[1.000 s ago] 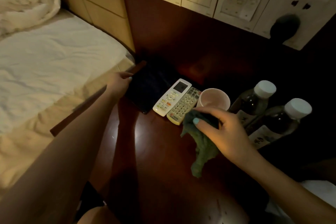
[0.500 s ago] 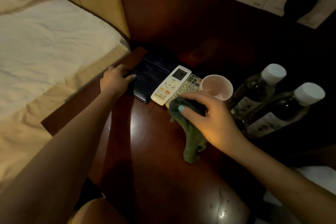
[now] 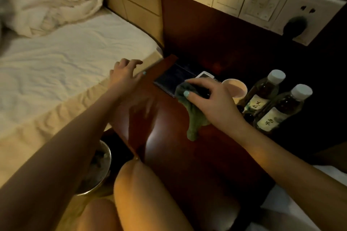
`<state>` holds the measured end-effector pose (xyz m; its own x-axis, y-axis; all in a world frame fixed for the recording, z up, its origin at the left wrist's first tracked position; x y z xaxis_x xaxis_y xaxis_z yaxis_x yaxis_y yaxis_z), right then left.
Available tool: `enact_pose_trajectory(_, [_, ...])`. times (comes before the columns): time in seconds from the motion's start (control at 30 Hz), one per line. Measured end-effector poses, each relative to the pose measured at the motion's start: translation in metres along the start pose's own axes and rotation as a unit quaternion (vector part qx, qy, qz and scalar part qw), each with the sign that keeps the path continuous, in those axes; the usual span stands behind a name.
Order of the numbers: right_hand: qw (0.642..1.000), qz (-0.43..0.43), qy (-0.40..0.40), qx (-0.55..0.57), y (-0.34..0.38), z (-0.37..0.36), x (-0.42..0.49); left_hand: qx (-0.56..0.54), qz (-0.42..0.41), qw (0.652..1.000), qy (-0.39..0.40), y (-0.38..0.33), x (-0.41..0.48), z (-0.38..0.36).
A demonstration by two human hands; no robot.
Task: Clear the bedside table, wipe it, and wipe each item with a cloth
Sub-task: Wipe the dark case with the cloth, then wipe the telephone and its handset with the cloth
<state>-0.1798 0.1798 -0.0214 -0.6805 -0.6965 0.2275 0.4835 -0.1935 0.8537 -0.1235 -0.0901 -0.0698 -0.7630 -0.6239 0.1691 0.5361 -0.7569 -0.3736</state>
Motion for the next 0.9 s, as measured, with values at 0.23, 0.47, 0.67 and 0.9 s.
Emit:
enact_pose_trajectory(0.23, [0.995, 0.065, 0.051, 0.062, 0.073, -0.044, -0.02, -0.021, 0.027, 0.998, -0.053, 0.069, -0.105, 0.098])
enact_pose_trajectory(0.47, [0.978, 0.118, 0.163, 0.059, 0.123, -0.143, -0.043, -0.011, 0.142, 0.982, -0.124, 0.147, -0.237, 0.152])
enact_pose_trajectory(0.67, [0.942, 0.151, 0.296, 0.055, 0.158, -0.26, -0.081, 0.038, 0.287, 0.95, -0.117, 0.225, -0.366, 0.158])
enact_pose_trajectory(0.9, [0.89, 0.146, 0.431, 0.038, 0.168, -0.406, -0.154, 0.0, 0.452, 0.879, -0.152, 0.312, -0.505, 0.134])
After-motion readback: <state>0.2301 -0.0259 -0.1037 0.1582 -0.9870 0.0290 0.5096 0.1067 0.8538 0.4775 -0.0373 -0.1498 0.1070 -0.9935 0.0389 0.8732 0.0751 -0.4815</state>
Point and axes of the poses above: each hand's wrist, its own x-axis towards the middle knuckle, its own z-axis out of the back of the hand, y = z × x, the point moved 3 cm from there along x, towards the middle knuckle, and after that the axes turned 4 degrees about z, right-handed, at the moved point
